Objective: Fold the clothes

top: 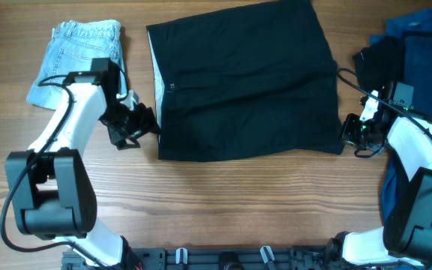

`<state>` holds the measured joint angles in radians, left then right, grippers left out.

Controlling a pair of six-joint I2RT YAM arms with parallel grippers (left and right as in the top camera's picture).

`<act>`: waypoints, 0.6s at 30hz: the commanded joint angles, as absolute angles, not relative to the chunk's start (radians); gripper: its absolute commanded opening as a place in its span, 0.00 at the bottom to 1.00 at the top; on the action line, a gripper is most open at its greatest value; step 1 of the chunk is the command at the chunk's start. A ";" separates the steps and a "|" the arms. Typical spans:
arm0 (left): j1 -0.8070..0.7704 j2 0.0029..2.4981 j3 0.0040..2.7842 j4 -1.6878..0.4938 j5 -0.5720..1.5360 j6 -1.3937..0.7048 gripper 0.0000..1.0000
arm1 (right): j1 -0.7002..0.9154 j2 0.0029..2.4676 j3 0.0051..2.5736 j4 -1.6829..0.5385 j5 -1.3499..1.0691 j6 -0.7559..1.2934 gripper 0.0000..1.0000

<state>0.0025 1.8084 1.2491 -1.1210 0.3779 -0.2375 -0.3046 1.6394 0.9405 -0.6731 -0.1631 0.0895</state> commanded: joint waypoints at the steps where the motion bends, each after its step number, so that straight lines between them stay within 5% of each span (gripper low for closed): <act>1: -0.025 1.819 1.195 -1.127 0.445 -0.159 0.47 | -0.313 1.638 0.958 -0.669 -0.157 0.107 0.04; 18: -0.039 1.819 1.047 -0.823 0.491 -0.187 0.54 | -0.313 1.639 0.958 -0.675 -0.182 0.108 0.04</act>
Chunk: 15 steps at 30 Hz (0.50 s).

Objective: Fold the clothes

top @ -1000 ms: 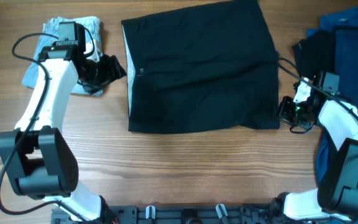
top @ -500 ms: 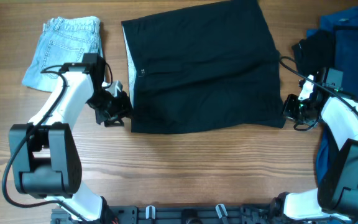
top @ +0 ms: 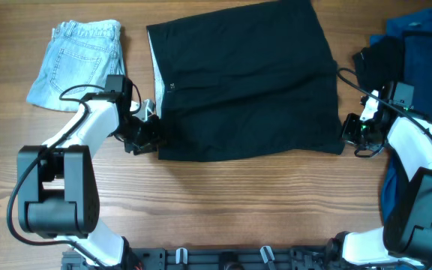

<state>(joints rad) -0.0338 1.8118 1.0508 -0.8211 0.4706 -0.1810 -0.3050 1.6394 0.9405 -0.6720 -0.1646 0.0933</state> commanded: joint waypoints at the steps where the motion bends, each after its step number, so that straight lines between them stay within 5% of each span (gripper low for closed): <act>1: -0.042 1.819 1.047 -0.822 0.492 -0.187 0.54 | -0.313 1.639 0.958 -0.683 -0.185 0.108 0.04; 9: -0.082 1.819 1.047 -0.818 0.568 -0.187 0.56 | -0.313 1.639 0.957 -0.752 -0.211 0.089 0.22; 11: -0.090 1.819 1.047 -0.818 0.568 -0.187 0.56 | -0.313 1.641 0.956 -0.764 -0.210 0.080 0.43; 15: -0.090 1.819 1.047 -0.811 0.568 -0.186 0.57 | -0.313 1.648 0.955 -0.781 -0.211 0.079 0.58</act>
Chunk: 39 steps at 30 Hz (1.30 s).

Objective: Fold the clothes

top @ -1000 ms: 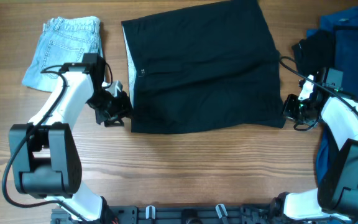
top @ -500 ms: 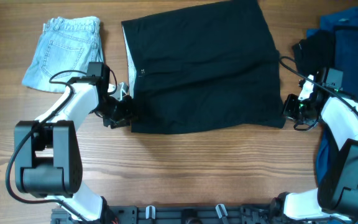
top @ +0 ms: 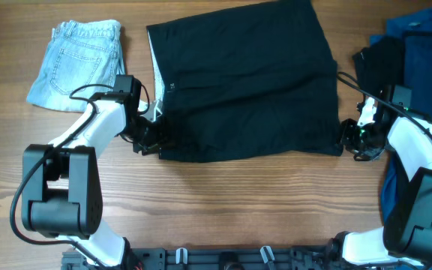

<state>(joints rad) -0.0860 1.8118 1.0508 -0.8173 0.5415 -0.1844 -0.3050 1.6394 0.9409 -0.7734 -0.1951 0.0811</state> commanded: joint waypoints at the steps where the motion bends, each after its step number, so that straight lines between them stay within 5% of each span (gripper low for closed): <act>1: -0.090 1.819 1.047 -0.807 0.568 -0.186 0.57 | -0.313 1.648 0.954 -0.780 -0.213 0.079 0.58; 7: -0.090 1.819 1.047 -0.799 0.567 -0.186 0.57 | -0.313 1.648 0.928 -0.681 -0.273 0.052 0.35; 22: -0.090 1.819 1.047 -0.800 0.568 -0.186 0.57 | -0.313 1.650 0.868 -0.662 -0.196 0.118 0.36; 25: -0.090 1.819 1.047 -0.800 0.568 -0.186 0.57 | -0.313 1.651 0.868 -0.668 -0.115 0.160 0.43; 33: -0.090 1.819 1.047 -0.799 0.567 -0.186 0.57 | -0.312 1.683 0.868 -0.624 -0.368 0.157 0.43; 39: -0.090 1.819 1.047 -0.799 0.567 -0.186 0.50 | -0.312 1.683 0.877 -0.622 -0.375 0.130 0.04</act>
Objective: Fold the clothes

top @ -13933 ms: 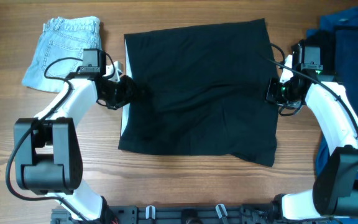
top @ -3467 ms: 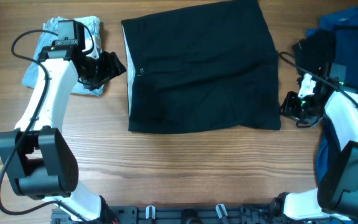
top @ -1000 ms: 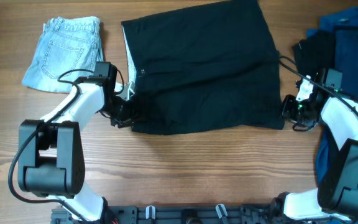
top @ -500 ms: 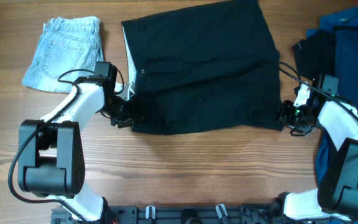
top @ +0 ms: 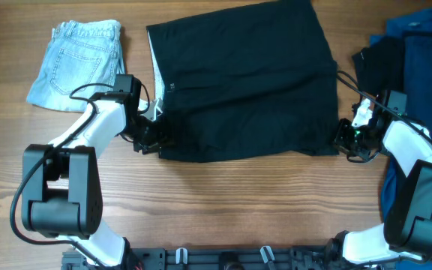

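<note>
A black garment (top: 242, 82) lies spread flat across the middle and back of the table. My left gripper (top: 150, 139) sits at its near-left corner, fingers against the cloth edge. My right gripper (top: 343, 140) is at the near-right corner, touching the hem. Both grippers are black against black cloth, so whether either has closed on the fabric is not visible.
Folded light-blue denim shorts (top: 79, 56) lie at the back left, just behind my left arm. A pile of dark blue and black clothes (top: 415, 52) fills the right edge of the table. Bare wood (top: 238, 202) runs along the front.
My right gripper has shifted a little to the left, onto the garment's near-right corner. My left gripper and the garment look unchanged.
My left gripper began on bare wood to the left of the black garment, then stood closer to its near-left corner, then right at the corner. My right gripper stayed beside the near-right corner until now, when it touches the hem.
</note>
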`<state>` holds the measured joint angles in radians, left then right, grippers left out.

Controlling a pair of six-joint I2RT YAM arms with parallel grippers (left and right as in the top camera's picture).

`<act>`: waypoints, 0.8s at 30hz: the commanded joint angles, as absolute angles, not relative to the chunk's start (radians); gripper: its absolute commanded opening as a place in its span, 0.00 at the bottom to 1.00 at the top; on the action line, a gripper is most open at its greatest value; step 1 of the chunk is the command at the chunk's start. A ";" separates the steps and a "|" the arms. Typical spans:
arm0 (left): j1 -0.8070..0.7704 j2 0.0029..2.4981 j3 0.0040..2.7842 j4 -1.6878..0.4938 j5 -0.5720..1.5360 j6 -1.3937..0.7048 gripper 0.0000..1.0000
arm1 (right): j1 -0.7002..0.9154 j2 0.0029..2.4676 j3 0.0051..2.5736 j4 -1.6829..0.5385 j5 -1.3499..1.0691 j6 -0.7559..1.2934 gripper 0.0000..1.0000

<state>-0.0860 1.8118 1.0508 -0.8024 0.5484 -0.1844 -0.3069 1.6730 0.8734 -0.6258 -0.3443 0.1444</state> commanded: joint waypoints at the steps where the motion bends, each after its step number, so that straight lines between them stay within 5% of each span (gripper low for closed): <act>1: -0.090 1.819 1.047 -0.799 0.567 -0.187 0.38 | -0.312 1.683 0.883 -0.623 -0.376 0.121 0.04; 2: -0.090 1.819 1.047 -0.799 0.559 -0.187 0.11 | -0.312 1.683 0.889 -0.629 -0.375 0.094 0.04; 3: -0.090 1.819 1.047 -0.799 0.521 -0.187 0.04 | -0.314 1.682 0.899 -0.640 -0.353 0.075 0.04; 11: -0.045 1.819 1.047 -0.798 0.264 -0.255 0.04 | -0.339 1.681 0.912 -0.615 -0.085 0.076 0.04; 21: -0.005 1.819 1.047 -0.794 0.419 -0.239 0.04 | -0.358 1.681 0.911 -0.606 -0.157 0.052 0.04; 24: -0.004 1.819 1.045 -0.842 0.511 -0.196 0.19 | -0.358 1.681 0.910 -0.606 -0.158 0.052 0.04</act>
<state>-0.0029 1.8118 1.0508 -0.8062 0.3820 -0.2451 -0.3553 1.6730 0.8909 -0.6071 -0.1421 0.0662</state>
